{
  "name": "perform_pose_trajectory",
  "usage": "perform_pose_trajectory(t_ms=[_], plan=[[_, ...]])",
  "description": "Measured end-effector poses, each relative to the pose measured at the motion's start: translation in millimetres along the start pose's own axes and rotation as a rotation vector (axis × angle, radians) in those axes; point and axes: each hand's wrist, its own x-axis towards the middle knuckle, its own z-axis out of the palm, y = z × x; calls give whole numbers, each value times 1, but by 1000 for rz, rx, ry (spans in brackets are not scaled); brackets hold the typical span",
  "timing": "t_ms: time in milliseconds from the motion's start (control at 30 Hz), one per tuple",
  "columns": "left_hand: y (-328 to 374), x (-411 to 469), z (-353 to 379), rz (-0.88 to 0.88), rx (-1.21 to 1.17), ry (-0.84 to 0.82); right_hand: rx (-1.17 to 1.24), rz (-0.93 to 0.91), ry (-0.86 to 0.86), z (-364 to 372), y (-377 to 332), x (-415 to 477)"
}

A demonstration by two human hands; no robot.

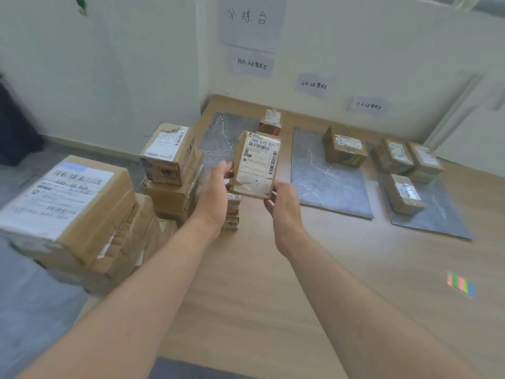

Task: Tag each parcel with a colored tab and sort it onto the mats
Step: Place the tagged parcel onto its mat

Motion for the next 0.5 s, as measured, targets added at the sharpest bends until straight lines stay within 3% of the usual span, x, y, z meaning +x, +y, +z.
perform_pose_trajectory(t_ms=[233,500], plan=[[15,-61,67,69,37,-74,37,-161,-40,-85,-18,-32],[-18,-137,193,33,38,-43,38,-178,-61,-240,-8,-56]])
